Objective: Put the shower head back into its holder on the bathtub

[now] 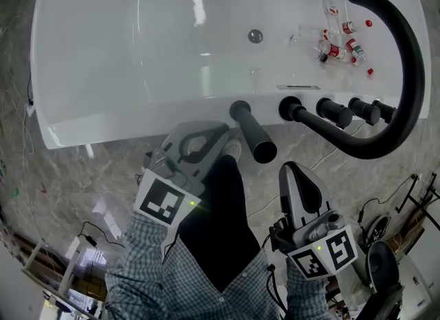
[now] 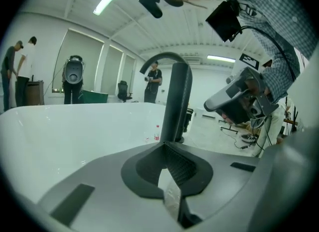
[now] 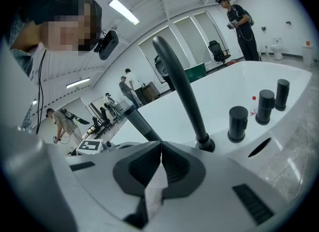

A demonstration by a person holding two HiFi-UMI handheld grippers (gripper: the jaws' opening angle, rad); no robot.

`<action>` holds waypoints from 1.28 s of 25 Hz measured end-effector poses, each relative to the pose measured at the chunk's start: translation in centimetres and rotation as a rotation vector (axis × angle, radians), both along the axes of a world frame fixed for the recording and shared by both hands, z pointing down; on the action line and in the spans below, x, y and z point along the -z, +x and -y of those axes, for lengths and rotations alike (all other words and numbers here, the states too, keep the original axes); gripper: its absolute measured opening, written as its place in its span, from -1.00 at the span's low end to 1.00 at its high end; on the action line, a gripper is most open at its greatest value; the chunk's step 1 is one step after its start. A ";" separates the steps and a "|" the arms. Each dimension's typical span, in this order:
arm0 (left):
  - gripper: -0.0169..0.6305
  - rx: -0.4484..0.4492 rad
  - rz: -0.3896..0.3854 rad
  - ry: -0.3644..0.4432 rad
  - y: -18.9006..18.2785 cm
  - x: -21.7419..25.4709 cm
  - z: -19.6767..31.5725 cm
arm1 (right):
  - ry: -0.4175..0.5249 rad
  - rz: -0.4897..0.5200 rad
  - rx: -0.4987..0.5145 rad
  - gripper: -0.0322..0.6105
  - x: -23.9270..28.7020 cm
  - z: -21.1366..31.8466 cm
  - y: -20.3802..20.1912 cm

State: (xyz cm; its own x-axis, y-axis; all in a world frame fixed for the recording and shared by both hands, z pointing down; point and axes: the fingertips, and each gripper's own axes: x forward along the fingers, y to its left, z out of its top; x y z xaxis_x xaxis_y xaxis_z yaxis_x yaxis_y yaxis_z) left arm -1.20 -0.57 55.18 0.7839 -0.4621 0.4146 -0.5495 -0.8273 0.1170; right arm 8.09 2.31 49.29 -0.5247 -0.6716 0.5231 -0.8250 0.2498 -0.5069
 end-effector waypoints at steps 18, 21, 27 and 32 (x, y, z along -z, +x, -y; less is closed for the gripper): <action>-0.91 0.029 -0.074 0.066 -1.2 12.4 0.1 | 0.143 0.002 -0.017 -0.85 10.1 2.0 0.2; -0.91 0.106 -0.159 0.067 -1.8 16.4 0.5 | 0.184 0.004 -0.025 -0.85 13.4 2.3 0.5; -0.91 0.199 -0.248 0.109 -3.3 25.1 1.4 | 0.295 0.017 -0.069 -0.85 21.3 3.7 1.4; -0.91 0.211 -0.324 0.160 -4.0 32.6 1.7 | 0.390 0.026 -0.076 -0.85 27.9 4.7 2.1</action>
State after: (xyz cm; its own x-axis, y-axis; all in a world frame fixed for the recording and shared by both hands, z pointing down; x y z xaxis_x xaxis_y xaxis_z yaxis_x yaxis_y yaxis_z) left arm -5.23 -2.31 22.56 0.7433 -0.6651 0.0723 -0.6648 -0.7222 0.1908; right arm 10.17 -2.40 21.36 -0.4751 -0.8548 0.2088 -0.8370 0.3659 -0.4069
